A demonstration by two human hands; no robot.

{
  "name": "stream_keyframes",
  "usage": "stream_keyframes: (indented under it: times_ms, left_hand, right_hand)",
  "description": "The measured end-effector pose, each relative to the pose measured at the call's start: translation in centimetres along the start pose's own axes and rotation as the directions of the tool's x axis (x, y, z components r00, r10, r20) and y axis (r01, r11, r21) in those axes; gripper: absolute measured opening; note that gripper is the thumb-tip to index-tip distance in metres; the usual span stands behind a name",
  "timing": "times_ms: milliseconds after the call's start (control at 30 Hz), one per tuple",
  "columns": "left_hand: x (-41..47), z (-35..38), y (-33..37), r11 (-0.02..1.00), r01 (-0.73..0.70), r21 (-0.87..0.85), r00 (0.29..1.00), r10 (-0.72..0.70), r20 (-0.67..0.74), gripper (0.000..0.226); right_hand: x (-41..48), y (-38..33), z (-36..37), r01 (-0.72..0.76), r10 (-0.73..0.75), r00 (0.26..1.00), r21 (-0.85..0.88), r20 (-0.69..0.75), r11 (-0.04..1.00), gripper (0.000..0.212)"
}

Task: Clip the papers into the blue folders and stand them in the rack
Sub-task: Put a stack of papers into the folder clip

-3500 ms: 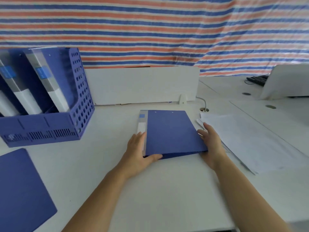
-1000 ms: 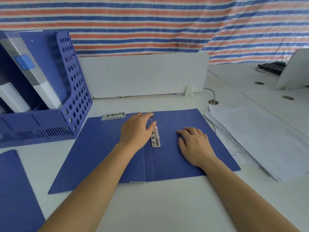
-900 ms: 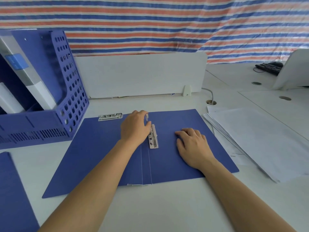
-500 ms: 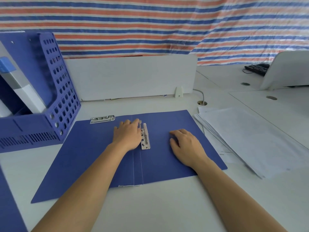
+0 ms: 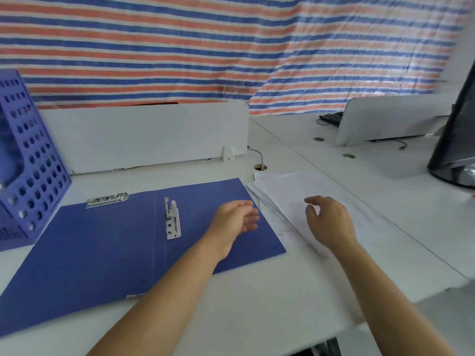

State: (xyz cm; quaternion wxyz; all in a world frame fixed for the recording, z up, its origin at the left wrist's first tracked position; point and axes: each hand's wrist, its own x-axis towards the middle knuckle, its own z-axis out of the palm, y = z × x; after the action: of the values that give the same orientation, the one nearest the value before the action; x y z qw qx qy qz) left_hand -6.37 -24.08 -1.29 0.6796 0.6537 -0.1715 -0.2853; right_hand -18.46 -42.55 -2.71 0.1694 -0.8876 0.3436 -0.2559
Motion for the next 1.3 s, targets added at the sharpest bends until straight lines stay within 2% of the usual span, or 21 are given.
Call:
stream_keyframes:
  times_ms: [67,200,267,333,400,567,633,767,967,1133,1200,1300]
  left_hand:
    - [0.3,2.4,0.5,0.949,0.169,-0.267,0.985,-0.158,0.062,0.032]
    - [1.4,5.5,1.1,0.834,0.374,-0.406,0.927,-0.347,0.141,0.058]
    - [2.0,6.1,1.6,0.785,0.405,-0.469,0.913,-0.374,0.163,0.066]
    - [2.4,6.6,2.1,0.743,0.427,-0.515,0.903,-0.382,0.198,0.059]
    - [3.0,7.0,2.1,0.723,0.440,-0.532,0.895,-0.402,0.194,0.044]
    - [4.4,7.3,2.4,0.724,0.463,-0.511,0.879,-0.449,0.159,0.052]
    - [5.0,7.8,2.4,0.737,0.457,-0.498,0.879,-0.459,0.126,0.039]
    - [5.9,8.7,2.6,0.788,0.422,-0.449,0.895,-0.442,0.063,0.037]
    - [6.0,10.0,1.3,0.888,0.404,-0.222,0.915,-0.398,0.072,0.020]
    - [6.0,11.0,-0.5,0.985,0.168,-0.025,0.985,-0.169,-0.019,0.029]
    - [5.4,11.0,-0.7,0.995,0.104,-0.009,0.992,-0.104,-0.065,0.032]
    - [4.4,10.1,0.0,0.998,-0.004,-0.056,0.996,0.000,-0.087,0.042]
  right_hand:
    - [0.8,2.4,-0.9,-0.067,0.065,0.997,-0.088,-0.029,0.994,0.037]
    - [1.5,6.2,-0.9,-0.210,0.213,0.977,-0.207,-0.009,0.956,0.048]
    - [1.3,7.2,-0.3,-0.202,0.224,0.972,-0.241,0.068,0.949,0.048]
    - [1.3,7.5,0.1,-0.150,0.188,0.976,-0.279,0.112,0.948,0.047]
    - [1.2,7.5,0.2,-0.125,0.166,0.980,-0.307,0.112,0.943,0.047]
    - [1.4,7.4,0.4,-0.128,0.166,0.982,-0.324,0.093,0.937,0.046]
    - [1.4,7.4,0.4,-0.125,0.162,0.982,-0.317,0.093,0.940,0.044]
    - [1.3,7.4,0.4,-0.129,0.158,0.985,-0.304,0.071,0.944,0.042]
    - [1.2,7.5,0.4,-0.113,0.131,0.990,-0.278,0.046,0.954,0.039]
    - [1.2,7.5,0.4,-0.109,0.123,0.992,-0.275,0.034,0.955,0.040]
    - [1.2,7.6,0.5,-0.125,0.138,0.990,-0.250,0.035,0.960,0.044]
    - [1.3,7.5,0.3,-0.187,0.184,0.982,-0.120,-0.036,0.975,0.053]
